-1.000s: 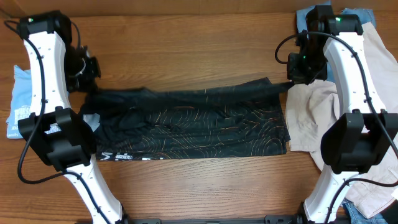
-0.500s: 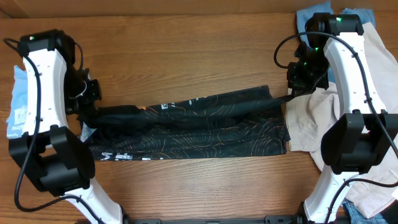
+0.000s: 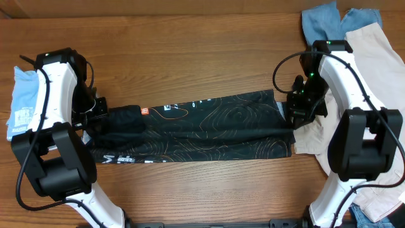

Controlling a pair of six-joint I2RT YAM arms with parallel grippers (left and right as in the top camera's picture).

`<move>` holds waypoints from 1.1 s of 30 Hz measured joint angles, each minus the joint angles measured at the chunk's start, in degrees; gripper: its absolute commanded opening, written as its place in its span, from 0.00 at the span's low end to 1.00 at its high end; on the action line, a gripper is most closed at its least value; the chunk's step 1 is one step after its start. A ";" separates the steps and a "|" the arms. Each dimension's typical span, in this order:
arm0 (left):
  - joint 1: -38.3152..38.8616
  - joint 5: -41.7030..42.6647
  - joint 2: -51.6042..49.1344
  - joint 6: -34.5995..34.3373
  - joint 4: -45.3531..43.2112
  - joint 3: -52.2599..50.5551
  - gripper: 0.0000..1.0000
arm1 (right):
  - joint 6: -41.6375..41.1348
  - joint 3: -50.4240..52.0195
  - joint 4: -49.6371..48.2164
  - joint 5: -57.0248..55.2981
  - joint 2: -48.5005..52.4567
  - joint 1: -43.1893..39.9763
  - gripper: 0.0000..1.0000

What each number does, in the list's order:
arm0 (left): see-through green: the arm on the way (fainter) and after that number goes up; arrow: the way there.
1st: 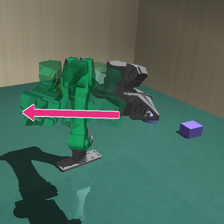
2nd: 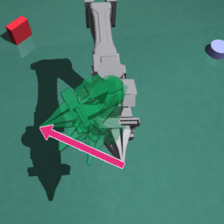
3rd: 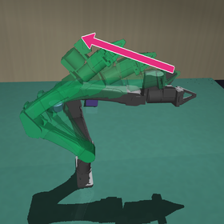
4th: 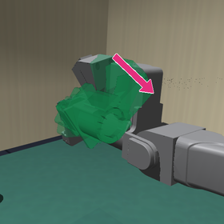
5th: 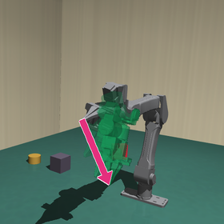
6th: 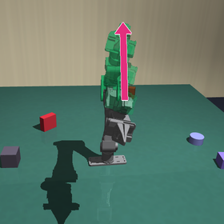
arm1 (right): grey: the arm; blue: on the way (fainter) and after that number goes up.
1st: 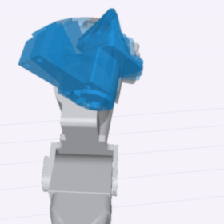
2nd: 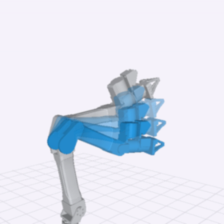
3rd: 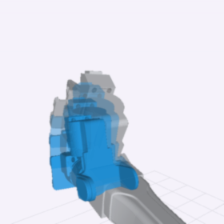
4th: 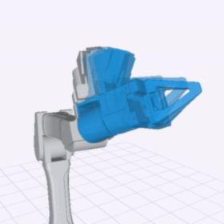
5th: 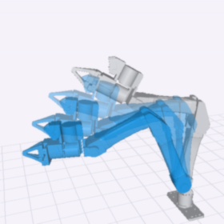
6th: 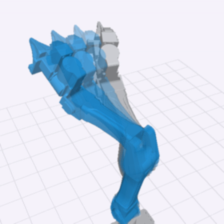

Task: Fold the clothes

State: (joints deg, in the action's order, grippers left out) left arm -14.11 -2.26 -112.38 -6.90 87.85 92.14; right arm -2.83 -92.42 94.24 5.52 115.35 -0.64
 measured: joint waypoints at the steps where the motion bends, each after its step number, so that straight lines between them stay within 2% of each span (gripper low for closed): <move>1: 0.00 -0.17 0.00 -0.24 -0.24 -0.28 0.04 | 0.04 0.87 -0.02 -0.02 -0.76 0.00 0.04; 8: 0.00 -0.61 0.00 -0.48 -1.33 -0.83 0.04 | -0.17 8.09 -1.60 0.09 -2.75 0.00 0.04; 28: 0.00 -0.87 0.00 -0.48 -1.79 -0.92 0.04 | -4.66 20.44 -4.92 0.46 -2.80 0.17 0.04; 33: 0.00 -0.94 0.00 -0.48 -2.19 -0.94 0.04 | -5.57 20.90 -11.54 0.46 -5.16 0.79 0.04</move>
State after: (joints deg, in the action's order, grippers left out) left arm -14.11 -3.20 -112.38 -7.38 85.67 91.20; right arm -8.40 -71.53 82.70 5.98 110.19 0.14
